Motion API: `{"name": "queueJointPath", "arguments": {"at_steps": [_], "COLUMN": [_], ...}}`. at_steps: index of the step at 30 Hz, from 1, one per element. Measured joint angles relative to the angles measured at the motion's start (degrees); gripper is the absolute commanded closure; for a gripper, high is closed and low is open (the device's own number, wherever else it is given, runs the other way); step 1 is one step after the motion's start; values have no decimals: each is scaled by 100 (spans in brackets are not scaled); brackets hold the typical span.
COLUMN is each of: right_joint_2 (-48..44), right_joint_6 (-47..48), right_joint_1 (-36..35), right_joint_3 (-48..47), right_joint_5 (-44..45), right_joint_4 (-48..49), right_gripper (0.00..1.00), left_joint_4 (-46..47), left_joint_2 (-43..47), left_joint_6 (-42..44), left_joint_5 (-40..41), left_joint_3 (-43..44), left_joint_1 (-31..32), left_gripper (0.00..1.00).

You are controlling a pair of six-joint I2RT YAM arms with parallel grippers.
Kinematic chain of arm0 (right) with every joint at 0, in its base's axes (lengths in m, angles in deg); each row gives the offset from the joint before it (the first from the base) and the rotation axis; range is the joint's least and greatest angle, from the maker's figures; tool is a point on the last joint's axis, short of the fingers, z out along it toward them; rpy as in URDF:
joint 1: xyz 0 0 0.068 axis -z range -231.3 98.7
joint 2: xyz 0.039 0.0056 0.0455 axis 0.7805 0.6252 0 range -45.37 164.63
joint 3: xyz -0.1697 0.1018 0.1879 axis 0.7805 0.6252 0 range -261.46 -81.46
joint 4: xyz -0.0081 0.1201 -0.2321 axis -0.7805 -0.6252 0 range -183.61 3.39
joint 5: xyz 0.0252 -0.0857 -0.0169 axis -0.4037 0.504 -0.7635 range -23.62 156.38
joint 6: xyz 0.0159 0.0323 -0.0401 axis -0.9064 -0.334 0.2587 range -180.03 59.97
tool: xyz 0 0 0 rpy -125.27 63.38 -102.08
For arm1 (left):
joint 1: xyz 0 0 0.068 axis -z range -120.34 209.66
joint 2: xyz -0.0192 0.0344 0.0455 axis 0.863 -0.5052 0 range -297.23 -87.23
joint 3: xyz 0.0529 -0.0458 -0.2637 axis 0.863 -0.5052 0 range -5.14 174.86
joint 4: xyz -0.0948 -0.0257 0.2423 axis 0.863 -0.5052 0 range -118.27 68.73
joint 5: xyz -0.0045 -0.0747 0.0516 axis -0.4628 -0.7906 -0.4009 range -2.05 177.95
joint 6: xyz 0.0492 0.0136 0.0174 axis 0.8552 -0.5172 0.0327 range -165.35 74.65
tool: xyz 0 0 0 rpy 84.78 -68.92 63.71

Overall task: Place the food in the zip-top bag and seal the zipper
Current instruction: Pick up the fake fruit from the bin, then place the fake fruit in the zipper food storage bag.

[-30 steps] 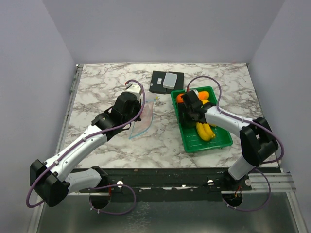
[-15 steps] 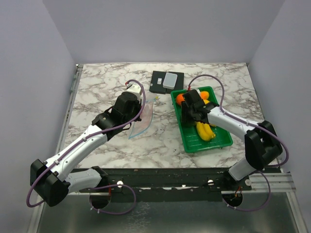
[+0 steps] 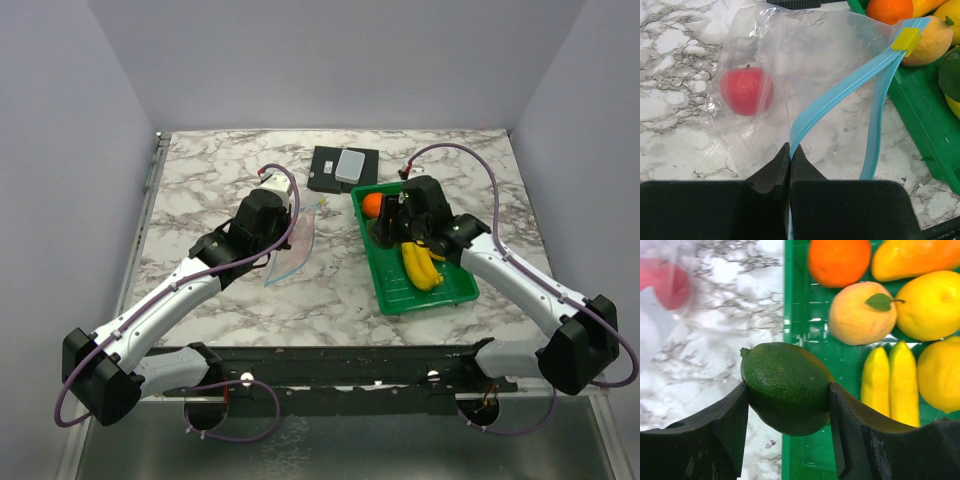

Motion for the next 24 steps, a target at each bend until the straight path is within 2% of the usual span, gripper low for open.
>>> {"name": "queueJointPath", "arguments": {"at_steps": [15,24], "right_joint_2": [-935,-866], "right_joint_6": [-345,-699], "right_joint_1": [-361,-879], "right_joint_3": [0,-11], "right_joint_5": [-1862,-2271], "right_joint_4": [649,1128], "right_gripper": [72,72], "left_joint_4": [2,2], "left_joint_2": [2,2], "left_joint_6": [0,0], "left_joint_5": [2,0], "left_joint_3": [0,0], "left_joint_1": [0,0], "left_gripper": [100,100]}}
